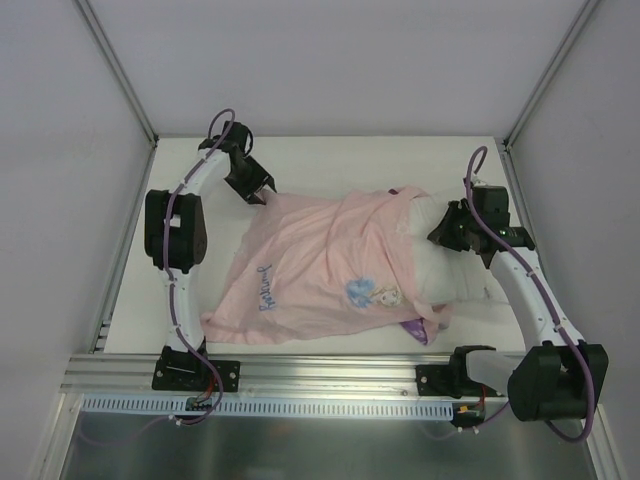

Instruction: Remove the pillowcase from the pillow

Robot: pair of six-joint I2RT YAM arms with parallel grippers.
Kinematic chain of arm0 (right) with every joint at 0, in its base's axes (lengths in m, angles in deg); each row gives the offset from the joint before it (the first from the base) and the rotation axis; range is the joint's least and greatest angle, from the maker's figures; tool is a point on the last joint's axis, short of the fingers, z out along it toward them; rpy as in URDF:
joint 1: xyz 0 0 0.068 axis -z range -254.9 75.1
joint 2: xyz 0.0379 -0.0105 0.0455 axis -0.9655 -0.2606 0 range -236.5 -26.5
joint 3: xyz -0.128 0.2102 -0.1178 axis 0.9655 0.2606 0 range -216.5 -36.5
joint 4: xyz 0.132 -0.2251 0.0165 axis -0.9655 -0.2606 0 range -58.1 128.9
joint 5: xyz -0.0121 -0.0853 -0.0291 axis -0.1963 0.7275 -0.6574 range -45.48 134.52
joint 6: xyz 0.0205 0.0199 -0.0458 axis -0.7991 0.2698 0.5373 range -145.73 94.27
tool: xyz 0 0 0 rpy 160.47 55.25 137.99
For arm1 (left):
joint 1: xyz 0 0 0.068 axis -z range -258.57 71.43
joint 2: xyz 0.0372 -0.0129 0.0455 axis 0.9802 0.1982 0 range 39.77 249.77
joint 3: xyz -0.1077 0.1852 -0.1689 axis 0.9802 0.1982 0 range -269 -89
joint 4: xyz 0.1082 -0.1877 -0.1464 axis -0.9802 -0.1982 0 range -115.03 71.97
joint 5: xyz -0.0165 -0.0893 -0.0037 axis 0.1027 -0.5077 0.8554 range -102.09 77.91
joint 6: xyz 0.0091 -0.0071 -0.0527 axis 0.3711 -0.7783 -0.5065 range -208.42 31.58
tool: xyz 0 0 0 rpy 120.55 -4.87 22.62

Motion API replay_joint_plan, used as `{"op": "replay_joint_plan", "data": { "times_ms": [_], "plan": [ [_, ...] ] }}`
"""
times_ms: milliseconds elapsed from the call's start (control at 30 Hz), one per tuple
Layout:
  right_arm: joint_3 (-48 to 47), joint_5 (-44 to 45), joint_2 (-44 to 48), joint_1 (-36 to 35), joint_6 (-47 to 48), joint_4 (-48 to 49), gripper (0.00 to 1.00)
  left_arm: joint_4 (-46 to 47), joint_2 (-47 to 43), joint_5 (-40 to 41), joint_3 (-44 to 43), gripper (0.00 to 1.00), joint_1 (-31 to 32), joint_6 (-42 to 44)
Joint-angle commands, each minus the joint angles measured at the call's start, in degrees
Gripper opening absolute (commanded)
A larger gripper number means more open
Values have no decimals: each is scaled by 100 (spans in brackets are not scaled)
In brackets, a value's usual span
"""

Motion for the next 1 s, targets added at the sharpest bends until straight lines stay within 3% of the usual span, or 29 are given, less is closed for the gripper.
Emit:
{"op": "replay_joint_plan", "data": {
  "times_ms": [0, 33, 67, 233, 400, 600, 833, 967],
  "plan": [
    [-18, -52, -23, -80, -148, -470, 1, -198, 40, -327, 266, 38, -49, 335],
    [-36, 236, 3, -63, -210, -471, 1, -215, -82, -328, 310, 23, -136, 423],
    [-71, 361, -5, -54, -263, -549, 1, -233, -196, -328, 371, 0, -181, 502],
    [-413, 661, 38, 542, -833, -629, 1, -356, -1268, -56, 802, 0, -628, 1109],
    [-730, 609, 424, 1753, -1457, -638, 1, -488, -2348, -634, 1206, 0, -1934, 1312],
    [-1099, 240, 487, 2503, -1634, -699, 1, -506, -3298, -591, 1312, 0, -2939, 1330],
    [-1117, -393, 679, 3136, -1836, -708, 1, -707, -3643, -925, 761, 0, -4117, 1346],
    [-1126, -552, 716, 3101, -2029, -585, 1, -883, -3468, -749, 346, 0, -4180, 1330]
  ]
}}
